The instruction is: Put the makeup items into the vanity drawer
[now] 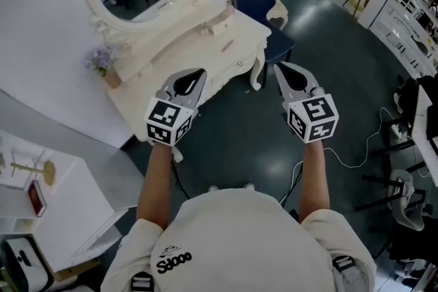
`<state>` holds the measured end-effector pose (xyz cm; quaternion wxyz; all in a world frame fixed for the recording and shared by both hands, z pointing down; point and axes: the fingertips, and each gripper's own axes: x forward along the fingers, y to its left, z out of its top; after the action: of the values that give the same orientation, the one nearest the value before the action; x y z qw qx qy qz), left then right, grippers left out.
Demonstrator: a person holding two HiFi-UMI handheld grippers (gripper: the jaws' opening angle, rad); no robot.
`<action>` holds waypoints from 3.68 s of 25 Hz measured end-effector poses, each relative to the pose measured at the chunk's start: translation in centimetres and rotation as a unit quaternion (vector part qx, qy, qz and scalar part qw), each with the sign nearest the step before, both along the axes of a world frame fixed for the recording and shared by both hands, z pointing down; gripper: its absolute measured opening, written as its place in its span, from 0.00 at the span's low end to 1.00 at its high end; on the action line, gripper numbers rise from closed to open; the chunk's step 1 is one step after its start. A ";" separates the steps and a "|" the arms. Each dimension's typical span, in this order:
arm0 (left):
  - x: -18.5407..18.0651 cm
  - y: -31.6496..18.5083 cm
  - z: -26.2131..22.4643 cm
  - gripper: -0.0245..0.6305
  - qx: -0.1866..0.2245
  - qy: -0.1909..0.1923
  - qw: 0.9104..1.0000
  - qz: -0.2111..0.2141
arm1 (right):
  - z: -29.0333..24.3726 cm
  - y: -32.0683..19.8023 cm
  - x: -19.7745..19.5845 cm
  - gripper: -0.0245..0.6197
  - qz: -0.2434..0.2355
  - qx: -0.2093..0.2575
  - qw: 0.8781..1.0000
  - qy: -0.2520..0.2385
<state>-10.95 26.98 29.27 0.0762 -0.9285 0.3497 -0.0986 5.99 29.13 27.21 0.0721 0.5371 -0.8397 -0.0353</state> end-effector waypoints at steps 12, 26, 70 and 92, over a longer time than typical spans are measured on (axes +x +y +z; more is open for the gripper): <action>3.7 -0.1 0.9 0.07 -0.010 -0.007 1.000 -0.020 | 1.1 -0.9 3.5 0.04 -0.020 0.000 1.000 -0.017; 7.1 -4.4 3.4 0.07 -0.029 -0.002 0.999 -0.036 | 2.9 -4.9 6.0 0.04 -0.070 -0.032 0.994 -0.074; 8.9 -43.7 23.7 0.17 -0.253 -0.110 0.961 0.028 | 15.5 -42.0 3.6 0.04 -0.030 -0.208 0.978 -0.018; 12.9 -42.6 39.6 0.16 -0.377 -0.243 0.894 -0.004 | 23.6 -49.0 8.1 0.04 -0.096 -0.291 0.952 0.011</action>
<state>1.93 -15.60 68.83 -0.1970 -0.8334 0.2602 -0.4459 14.12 -19.92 50.77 0.2311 0.4093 -0.8602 0.1979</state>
